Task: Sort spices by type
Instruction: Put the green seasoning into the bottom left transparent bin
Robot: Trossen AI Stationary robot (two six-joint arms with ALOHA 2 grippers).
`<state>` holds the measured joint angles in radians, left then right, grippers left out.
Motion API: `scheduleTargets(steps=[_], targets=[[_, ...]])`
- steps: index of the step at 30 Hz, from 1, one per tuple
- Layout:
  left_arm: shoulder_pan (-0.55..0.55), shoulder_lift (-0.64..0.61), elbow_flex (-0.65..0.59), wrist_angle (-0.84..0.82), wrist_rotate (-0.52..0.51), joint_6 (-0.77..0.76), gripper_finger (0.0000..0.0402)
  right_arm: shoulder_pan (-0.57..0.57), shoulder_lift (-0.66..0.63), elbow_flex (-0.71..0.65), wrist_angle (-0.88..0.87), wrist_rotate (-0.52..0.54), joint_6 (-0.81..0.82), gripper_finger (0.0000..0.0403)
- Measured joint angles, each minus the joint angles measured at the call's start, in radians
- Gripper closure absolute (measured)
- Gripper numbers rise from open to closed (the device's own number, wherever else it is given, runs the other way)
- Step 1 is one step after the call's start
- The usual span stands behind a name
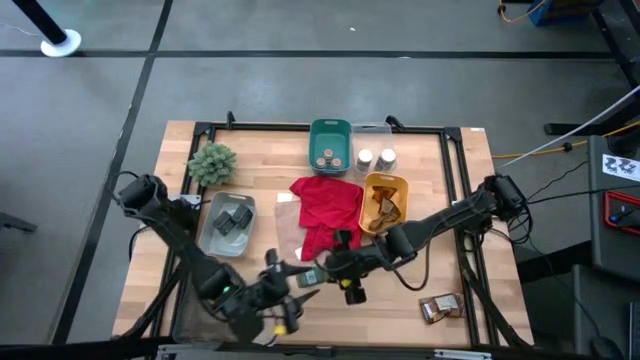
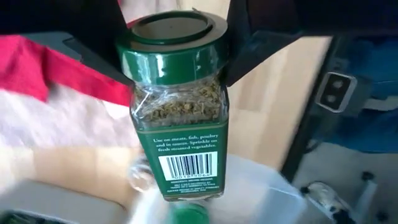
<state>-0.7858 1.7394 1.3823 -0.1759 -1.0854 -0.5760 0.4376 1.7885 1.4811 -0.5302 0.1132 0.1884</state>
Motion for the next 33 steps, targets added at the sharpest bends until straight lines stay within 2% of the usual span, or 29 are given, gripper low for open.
scheduleTargets(steps=[6,9,14,19,28,33], targets=[[0.098,0.021,0.000,-0.040,0.132,-0.057,0.0167,-0.028,0.000,0.000,-0.150,-0.021,0.087,0.0197],[0.125,0.021,0.000,-0.110,0.148,-0.120,0.0167,-0.027,0.000,0.000,-0.220,-0.026,0.100,0.0196],[0.164,0.033,0.000,-0.227,0.244,-0.220,0.0167,-0.025,0.000,0.000,-0.268,-0.042,0.105,0.0190],[0.191,0.084,0.000,-0.252,0.333,-0.234,0.0167,-0.026,0.000,0.000,-0.263,-0.046,0.107,0.0195],[0.232,0.149,0.000,-0.266,0.355,-0.261,0.0167,-0.026,0.001,-0.001,-0.259,-0.053,0.122,0.0194],[0.247,0.158,0.000,-0.250,0.400,-0.256,0.0167,-0.026,0.002,-0.002,-0.260,-0.080,0.131,0.0195]])
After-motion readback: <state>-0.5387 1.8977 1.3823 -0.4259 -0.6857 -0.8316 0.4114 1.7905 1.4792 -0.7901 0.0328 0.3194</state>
